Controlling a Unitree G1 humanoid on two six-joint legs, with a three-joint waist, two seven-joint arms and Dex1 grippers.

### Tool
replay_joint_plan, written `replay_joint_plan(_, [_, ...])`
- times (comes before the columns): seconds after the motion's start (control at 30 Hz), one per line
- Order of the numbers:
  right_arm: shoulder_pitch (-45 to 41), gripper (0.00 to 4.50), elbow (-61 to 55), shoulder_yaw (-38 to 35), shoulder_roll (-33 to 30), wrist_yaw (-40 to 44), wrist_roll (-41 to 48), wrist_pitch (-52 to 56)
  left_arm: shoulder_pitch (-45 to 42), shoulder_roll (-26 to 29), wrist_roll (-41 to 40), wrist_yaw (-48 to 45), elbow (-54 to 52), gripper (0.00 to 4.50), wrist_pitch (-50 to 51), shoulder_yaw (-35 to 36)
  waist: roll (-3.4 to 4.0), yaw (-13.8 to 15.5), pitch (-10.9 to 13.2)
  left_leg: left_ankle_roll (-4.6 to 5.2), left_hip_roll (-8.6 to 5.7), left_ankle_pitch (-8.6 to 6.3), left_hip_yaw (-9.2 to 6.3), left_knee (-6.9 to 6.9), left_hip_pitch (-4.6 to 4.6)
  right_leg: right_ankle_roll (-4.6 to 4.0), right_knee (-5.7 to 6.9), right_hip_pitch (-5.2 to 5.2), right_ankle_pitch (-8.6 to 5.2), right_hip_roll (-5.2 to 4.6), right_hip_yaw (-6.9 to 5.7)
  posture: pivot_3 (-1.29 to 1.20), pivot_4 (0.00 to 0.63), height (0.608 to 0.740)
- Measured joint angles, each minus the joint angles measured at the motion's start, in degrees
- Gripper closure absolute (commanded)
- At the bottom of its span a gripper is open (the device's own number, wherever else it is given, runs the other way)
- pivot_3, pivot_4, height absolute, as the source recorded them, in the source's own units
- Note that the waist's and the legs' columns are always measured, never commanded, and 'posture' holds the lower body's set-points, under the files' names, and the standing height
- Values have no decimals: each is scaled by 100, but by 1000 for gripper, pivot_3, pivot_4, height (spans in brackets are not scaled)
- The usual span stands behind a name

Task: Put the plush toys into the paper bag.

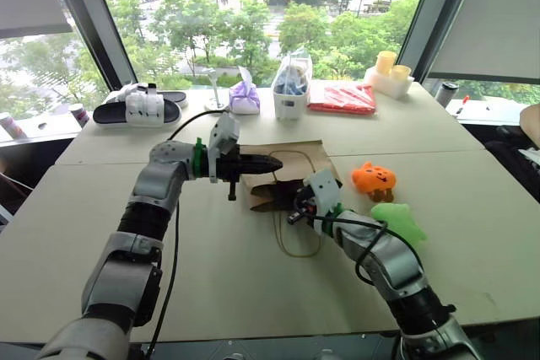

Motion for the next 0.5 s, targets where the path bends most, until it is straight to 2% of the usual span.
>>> replay_joint_plan(0.1, [-54,4500,571,132,152,11,-311,-274,-3,-20,-113,288,-140,4460,261,92,0,2,0,-1,0,1,-1,1,0,0,6,-2,0,-1,2,0,150,740])
replay_joint_plan(0.2, [-60,4500,651,146,201,100,-497,-415,-244,-151,-236,907,-17,4460,455,430,-1,-7,-1,-2,0,1,-3,1,1,0,9,-4,0,2,3,0,150,740])
replay_joint_plan(0.5, [145,4500,468,128,289,288,-752,-446,-1787,-340,-654,2674,1120,4460,618,1597,0,-26,-2,-4,0,2,2,-4,17,0,17,-1,0,1,3,0,150,740])
